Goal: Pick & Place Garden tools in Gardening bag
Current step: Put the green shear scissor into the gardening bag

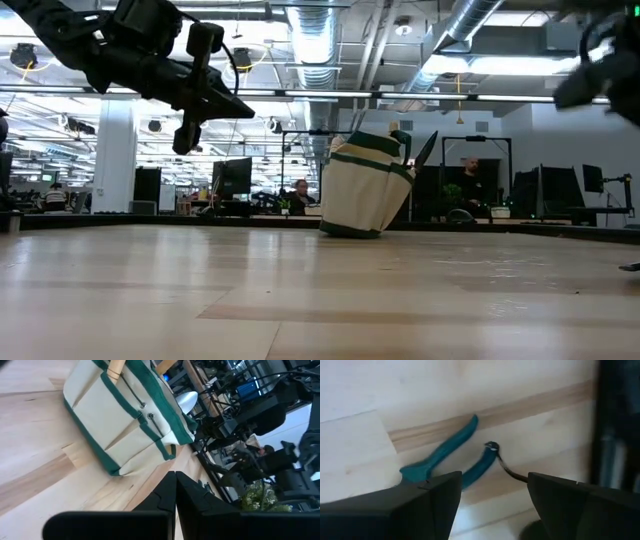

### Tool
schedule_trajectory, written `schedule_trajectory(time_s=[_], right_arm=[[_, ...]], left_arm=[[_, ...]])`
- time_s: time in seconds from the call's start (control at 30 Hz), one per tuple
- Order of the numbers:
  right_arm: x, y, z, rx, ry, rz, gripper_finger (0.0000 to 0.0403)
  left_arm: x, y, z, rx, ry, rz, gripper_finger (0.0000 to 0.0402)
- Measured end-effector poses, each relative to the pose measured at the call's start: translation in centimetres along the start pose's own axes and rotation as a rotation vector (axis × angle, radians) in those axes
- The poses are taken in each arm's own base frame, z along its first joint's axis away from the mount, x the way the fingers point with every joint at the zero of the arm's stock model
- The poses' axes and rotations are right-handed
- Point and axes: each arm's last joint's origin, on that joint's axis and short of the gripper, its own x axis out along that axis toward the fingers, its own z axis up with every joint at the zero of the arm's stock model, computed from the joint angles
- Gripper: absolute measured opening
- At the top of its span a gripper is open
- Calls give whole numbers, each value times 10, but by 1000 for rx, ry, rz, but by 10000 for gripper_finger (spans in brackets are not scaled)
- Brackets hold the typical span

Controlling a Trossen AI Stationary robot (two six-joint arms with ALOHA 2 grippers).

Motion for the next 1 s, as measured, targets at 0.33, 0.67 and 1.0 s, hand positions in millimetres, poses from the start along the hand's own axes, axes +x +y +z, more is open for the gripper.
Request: schedule_trajectory(time_s=[0.33,0.67,1.0], right_arm=[[44,3,5,-3,153,62,219],[61,8,11,11,194,89,219],[77,22,20,17,225,120,143]], left_arm=[[0,0,-1,0,18,-16,5],[0,0,0,0,16,-14,5],[0,1,1,24,7,-7,5]])
